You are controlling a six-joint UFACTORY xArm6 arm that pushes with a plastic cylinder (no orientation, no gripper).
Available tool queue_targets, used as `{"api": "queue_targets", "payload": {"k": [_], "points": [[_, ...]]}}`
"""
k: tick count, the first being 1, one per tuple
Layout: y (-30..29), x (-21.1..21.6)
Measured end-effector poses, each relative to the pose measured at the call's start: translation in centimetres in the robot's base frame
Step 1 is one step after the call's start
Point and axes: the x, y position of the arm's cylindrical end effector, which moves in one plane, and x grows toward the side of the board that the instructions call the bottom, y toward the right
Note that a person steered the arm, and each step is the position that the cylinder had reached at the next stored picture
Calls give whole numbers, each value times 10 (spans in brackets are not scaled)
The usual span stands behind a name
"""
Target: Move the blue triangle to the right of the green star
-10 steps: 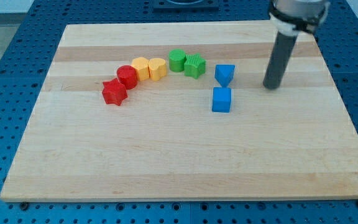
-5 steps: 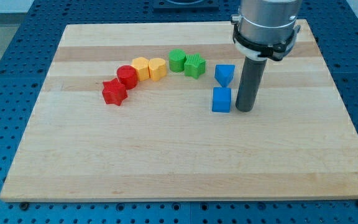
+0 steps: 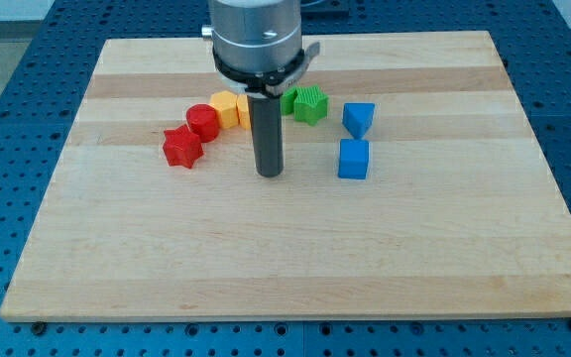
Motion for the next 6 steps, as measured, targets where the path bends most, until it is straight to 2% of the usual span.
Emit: {"api": "queue_targets", "payload": {"k": [2,3,4,6], "points": [[127,0],[127,0],[127,-37],[127,-41]]}}
